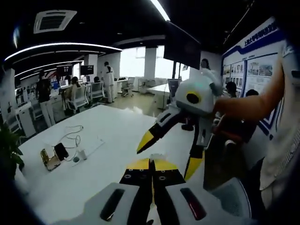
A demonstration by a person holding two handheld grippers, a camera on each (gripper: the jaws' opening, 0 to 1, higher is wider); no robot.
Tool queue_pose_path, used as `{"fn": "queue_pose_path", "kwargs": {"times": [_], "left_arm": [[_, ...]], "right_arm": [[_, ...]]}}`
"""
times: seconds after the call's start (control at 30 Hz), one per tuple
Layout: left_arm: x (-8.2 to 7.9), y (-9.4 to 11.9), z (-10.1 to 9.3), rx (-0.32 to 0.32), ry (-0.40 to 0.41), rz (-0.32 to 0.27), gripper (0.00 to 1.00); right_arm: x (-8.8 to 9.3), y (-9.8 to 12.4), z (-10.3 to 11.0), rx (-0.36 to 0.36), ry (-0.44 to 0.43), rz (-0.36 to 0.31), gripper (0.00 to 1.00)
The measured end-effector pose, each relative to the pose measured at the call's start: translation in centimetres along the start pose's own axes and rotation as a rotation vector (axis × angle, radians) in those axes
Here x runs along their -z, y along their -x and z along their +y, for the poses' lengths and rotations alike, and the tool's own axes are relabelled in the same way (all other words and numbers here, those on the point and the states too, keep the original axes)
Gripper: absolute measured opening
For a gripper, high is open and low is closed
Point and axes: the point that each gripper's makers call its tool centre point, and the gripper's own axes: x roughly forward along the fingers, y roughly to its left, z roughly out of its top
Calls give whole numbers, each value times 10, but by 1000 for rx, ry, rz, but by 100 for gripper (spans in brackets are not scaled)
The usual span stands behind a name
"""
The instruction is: Compare the silicone blocks by pressing each to a similar depth, holding the contact briefly, and releasing to observe deformation and rebound differences across the visible hardness samples.
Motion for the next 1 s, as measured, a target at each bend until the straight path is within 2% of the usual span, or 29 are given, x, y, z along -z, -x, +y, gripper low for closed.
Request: {"fn": "queue_pose_path", "kwargs": {"times": [0.07,0.3,0.43,0.6,0.73,0.8,1.0], "left_arm": [[-2,-3,-4,11,0,2,0],[-2,-12,-8,28,-23,11,0],[-2,-15,-9,43,-15,14,0],[-2,-20,-11,59,-18,22,0],[-3,-22,-11,57,-23,21,0],[-3,-23,-11,60,-21,22,0],[-2,-25,-13,66,-21,28,0]], "right_arm": [[1,-3,3,-21,4,8,58],[19,-14,11,-107,-16,103,55],[30,-20,15,-159,-9,171,49],[33,-25,17,-199,-3,190,41],[29,-27,18,-213,-2,175,40],[29,-28,18,-221,-2,179,33],[31,-28,18,-234,-13,186,29]]}}
